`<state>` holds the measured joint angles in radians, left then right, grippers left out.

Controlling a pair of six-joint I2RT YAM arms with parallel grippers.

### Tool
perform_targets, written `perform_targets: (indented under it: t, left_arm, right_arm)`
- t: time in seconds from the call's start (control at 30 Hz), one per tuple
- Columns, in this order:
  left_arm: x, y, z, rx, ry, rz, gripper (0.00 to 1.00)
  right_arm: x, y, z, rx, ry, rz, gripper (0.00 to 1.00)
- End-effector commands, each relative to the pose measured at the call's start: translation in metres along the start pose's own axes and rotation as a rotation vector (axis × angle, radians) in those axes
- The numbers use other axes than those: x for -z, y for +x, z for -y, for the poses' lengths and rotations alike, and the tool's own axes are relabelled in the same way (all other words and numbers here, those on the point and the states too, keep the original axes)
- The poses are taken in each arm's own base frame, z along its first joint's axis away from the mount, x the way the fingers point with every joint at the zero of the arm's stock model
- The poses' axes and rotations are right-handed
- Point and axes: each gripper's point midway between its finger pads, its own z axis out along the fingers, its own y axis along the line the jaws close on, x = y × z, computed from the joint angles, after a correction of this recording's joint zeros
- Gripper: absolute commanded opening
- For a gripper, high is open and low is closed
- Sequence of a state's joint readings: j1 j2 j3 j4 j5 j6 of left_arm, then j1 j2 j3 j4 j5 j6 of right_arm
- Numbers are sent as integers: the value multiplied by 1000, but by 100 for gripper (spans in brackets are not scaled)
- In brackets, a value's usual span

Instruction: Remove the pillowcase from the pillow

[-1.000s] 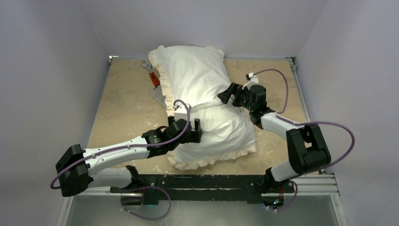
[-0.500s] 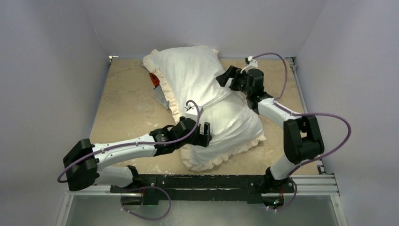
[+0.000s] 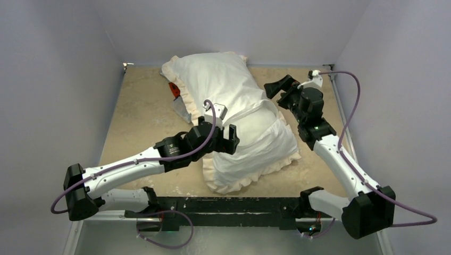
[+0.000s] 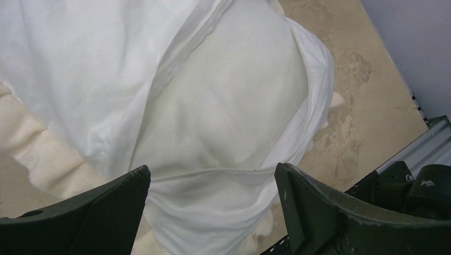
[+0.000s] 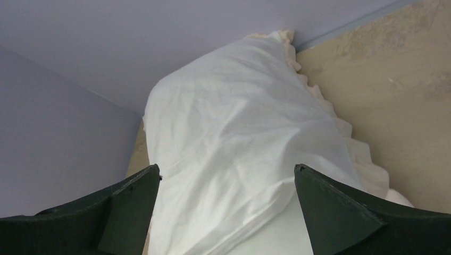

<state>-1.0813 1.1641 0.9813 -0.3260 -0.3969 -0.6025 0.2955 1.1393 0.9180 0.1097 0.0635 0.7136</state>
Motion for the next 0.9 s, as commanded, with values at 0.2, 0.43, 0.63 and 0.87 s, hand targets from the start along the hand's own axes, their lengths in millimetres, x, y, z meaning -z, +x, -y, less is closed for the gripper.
perform_targets:
  t: [0.2, 0.43, 0.63, 0.87]
  left_arm:
    - [-20, -37, 27, -60, 4, 44, 88]
    - [-68, -35, 40, -77, -67, 22, 88]
    - [-106, -22, 32, -52, -178, 26, 88]
    - [-129, 9, -12, -27, -329, -18, 89]
  right_arm:
    - [26, 64, 51, -126, 153, -160, 99]
    - [31, 71, 61, -139, 179, -161, 99]
    - [26, 73, 72, -140, 217, -135, 99]
    - [25, 91, 75, -103, 156, -164, 99]
